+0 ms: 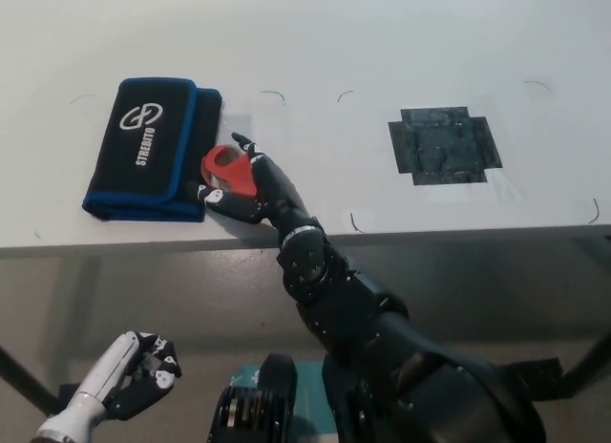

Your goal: Use the right hand to move the tape on the right hand side to the notebook on the left hand side

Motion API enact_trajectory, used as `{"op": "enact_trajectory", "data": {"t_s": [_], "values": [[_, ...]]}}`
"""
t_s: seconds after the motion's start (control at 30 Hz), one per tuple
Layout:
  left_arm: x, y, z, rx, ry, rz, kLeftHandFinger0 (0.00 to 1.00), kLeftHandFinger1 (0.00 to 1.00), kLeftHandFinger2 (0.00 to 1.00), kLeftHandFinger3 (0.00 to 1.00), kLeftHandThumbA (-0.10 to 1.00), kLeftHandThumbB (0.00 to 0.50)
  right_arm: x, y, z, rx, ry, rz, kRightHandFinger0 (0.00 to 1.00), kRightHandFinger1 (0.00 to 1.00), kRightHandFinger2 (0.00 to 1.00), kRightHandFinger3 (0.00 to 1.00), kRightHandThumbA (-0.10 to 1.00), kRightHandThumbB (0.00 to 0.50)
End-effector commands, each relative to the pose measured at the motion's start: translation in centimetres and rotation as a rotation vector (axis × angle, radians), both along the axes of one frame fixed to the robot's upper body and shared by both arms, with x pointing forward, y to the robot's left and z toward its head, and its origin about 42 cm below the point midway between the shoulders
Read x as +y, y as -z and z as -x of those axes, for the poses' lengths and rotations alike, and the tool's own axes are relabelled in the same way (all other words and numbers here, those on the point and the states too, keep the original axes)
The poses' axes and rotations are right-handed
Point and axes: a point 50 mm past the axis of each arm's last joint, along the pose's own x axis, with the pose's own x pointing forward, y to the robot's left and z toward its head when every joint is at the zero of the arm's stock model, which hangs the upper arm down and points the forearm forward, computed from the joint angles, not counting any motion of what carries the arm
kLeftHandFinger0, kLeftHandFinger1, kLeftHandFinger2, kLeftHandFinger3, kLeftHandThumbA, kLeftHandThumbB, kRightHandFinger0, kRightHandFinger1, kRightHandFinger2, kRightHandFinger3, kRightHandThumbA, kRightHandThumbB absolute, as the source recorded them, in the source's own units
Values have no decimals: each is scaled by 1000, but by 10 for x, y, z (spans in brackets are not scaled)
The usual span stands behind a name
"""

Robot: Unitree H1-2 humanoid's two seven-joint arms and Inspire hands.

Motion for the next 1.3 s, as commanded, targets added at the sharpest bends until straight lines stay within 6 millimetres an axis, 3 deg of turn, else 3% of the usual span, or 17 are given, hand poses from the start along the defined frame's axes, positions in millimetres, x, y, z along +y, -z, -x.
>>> {"op": "enact_trajectory", "data": {"t_s": [0.0, 0.2, 0.4, 0.5, 0.67, 0.8, 0.9, 0.93, 1.03, 1.07, 1.27], "values": [[0, -13, -6, -44, 33, -14, 58, 168, 394, 704, 4, 165, 23, -34, -4, -68, -65, -5, 1000, 1000, 1000, 1000, 882, 500], [0, -14, -6, -49, 31, -17, 30, 144, 377, 695, -16, 165, 20, -36, -7, -86, -67, 0, 1000, 1000, 1000, 1000, 929, 500], [5, -13, 0, -47, 3, -7, 14, 133, 348, 701, -20, 166, 17, -40, -9, -125, -89, 13, 1000, 1000, 1000, 1000, 905, 500], [5, -13, -1, -48, -6, 0, 37, 164, 399, 690, -27, 162, 6, -50, -17, -184, -80, 37, 1000, 1000, 1000, 1000, 922, 500], [5, -11, -1, -61, 0, 2, 46, 169, 397, 684, 0, 163, -9, -59, -22, -267, -81, 65, 1000, 1000, 1000, 1000, 973, 500], [6, -10, 1, -56, -11, 0, 13, 146, 391, 681, 17, 169, -37, -54, -19, -342, -78, 85, 1000, 1000, 1000, 1000, 901, 500], [8, -10, 3, -51, -20, 1, 1, 132, 378, 684, 34, 173, -55, -47, -13, -368, -81, 100, 1000, 1000, 1000, 1000, 958, 500], [9, -10, 2, -48, -22, 9, 0, 118, 349, 685, 36, 176, -71, -44, -8, -410, -69, 121, 1000, 1000, 1000, 1000, 1000, 500], [10, -9, 2, -46, -24, 18, 1, 98, 332, 681, 25, 179, -91, -46, 1, -424, -68, 126, 1000, 1000, 1000, 1000, 1000, 500], [10, -7, 2, -40, -25, 26, 3, 102, 345, 679, 17, 180, -108, -50, 11, -437, -61, 132, 1000, 1000, 1000, 1000, 1000, 500], [9, -4, 0, -33, -21, 19, 38, 131, 392, 689, 35, 177, -155, -61, 46, -509, -45, 143, 1000, 1000, 1000, 1000, 988, 500]]}}
